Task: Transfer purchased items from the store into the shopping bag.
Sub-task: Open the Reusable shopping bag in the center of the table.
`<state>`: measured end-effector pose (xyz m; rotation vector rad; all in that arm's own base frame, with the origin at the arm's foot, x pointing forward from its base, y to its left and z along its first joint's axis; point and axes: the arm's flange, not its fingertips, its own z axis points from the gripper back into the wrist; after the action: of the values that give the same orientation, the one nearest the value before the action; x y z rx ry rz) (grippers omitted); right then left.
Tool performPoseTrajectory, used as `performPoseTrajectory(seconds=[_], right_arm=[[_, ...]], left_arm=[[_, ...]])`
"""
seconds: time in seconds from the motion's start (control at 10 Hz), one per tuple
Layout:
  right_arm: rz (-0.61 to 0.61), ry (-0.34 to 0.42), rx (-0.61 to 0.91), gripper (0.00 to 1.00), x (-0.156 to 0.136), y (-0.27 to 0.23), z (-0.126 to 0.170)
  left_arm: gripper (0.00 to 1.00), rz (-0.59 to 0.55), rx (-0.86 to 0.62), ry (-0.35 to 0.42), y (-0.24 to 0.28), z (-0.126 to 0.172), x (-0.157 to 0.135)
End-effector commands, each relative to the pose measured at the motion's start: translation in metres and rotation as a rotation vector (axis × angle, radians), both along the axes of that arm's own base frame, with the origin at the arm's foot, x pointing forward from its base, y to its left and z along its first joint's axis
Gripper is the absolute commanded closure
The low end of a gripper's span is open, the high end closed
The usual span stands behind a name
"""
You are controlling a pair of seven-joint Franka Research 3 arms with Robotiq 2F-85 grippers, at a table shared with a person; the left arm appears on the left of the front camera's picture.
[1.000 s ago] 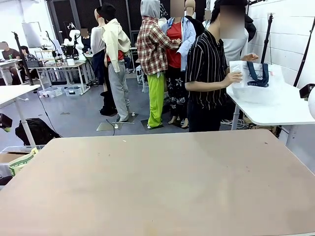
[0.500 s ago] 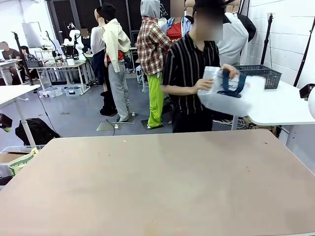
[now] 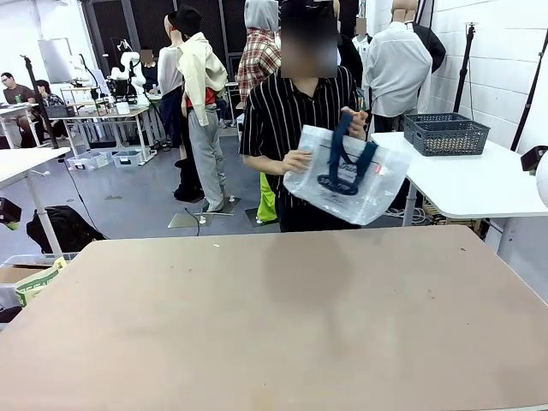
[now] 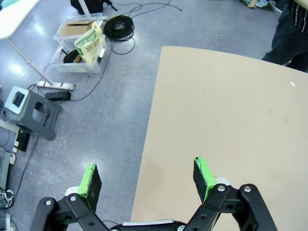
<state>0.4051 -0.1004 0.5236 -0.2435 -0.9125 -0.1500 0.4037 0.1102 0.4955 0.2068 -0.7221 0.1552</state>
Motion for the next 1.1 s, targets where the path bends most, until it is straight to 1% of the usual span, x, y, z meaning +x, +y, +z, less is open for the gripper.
performPoseTrajectory(seconds=[0.0,1.0], right_arm=[[0.007,0.009,-0.011,0.00,-0.0009,0.0005,-0.0007],[0.007,0.009,-0.011,0.00,-0.0009,0.0005,-0.0007]], left_arm=[[0.00,-0.005,0.017,0.009,0.0009,-0.0004,-0.0005],[0.00,-0.005,0.017,0.009,0.0009,-0.0004,-0.0005]])
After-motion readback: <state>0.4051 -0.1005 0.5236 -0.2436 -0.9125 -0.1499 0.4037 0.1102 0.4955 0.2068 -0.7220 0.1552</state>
